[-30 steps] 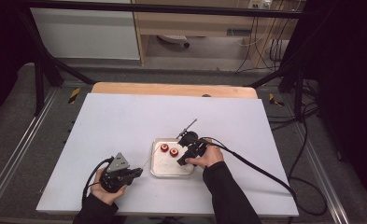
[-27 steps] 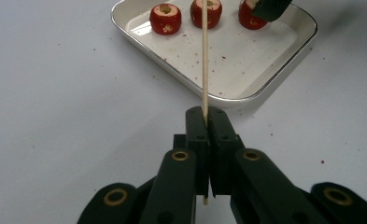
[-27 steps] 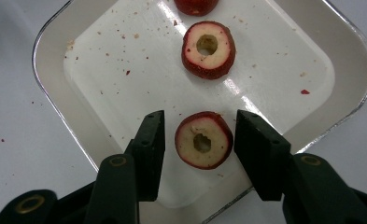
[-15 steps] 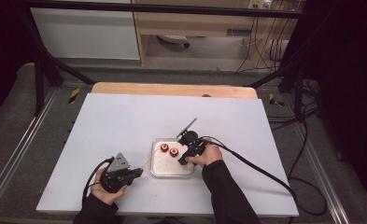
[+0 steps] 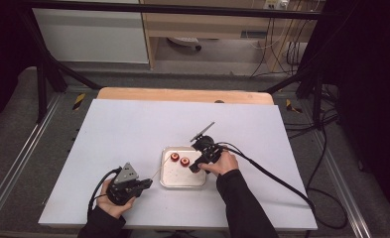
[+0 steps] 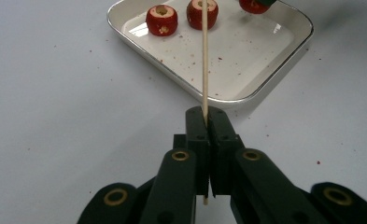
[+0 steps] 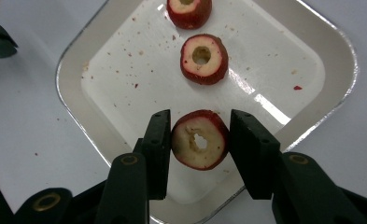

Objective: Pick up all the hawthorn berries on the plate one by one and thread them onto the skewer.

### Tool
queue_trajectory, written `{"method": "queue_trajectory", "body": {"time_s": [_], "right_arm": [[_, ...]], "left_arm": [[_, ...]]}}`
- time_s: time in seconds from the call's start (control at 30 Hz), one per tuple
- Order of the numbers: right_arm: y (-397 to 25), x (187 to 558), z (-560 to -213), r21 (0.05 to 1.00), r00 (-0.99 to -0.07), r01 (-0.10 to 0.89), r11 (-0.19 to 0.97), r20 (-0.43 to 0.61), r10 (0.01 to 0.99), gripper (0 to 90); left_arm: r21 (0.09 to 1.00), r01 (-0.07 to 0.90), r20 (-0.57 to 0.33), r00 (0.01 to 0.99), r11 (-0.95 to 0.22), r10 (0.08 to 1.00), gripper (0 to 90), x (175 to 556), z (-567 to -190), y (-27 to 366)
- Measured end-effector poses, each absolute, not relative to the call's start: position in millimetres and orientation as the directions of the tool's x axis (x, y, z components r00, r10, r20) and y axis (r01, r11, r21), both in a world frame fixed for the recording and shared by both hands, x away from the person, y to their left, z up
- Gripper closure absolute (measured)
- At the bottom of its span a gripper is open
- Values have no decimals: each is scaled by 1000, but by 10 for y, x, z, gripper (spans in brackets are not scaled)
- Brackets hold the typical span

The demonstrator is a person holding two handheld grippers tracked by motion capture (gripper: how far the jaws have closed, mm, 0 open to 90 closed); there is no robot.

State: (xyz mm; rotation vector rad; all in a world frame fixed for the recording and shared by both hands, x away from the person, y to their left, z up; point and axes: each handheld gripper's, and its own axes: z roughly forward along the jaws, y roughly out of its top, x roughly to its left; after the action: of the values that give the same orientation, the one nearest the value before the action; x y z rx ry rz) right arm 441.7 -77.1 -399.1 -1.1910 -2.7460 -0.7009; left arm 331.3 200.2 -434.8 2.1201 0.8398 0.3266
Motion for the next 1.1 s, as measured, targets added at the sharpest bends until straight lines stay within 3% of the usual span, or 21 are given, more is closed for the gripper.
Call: {"method": "queue_trajectory", "body": {"time_s": [0.37, 1.1], "right_arm": [[-886, 4304, -3806, 512, -677, 707, 487, 293, 675, 601], [-1155, 4152, -3911, 685, -632, 696, 217, 441, 637, 603]], "left_arm": [[774, 457, -55, 739, -439, 672, 882, 3302, -4350, 1991], [777, 470, -58, 715, -418, 696, 882, 3283, -4362, 1933]]}}
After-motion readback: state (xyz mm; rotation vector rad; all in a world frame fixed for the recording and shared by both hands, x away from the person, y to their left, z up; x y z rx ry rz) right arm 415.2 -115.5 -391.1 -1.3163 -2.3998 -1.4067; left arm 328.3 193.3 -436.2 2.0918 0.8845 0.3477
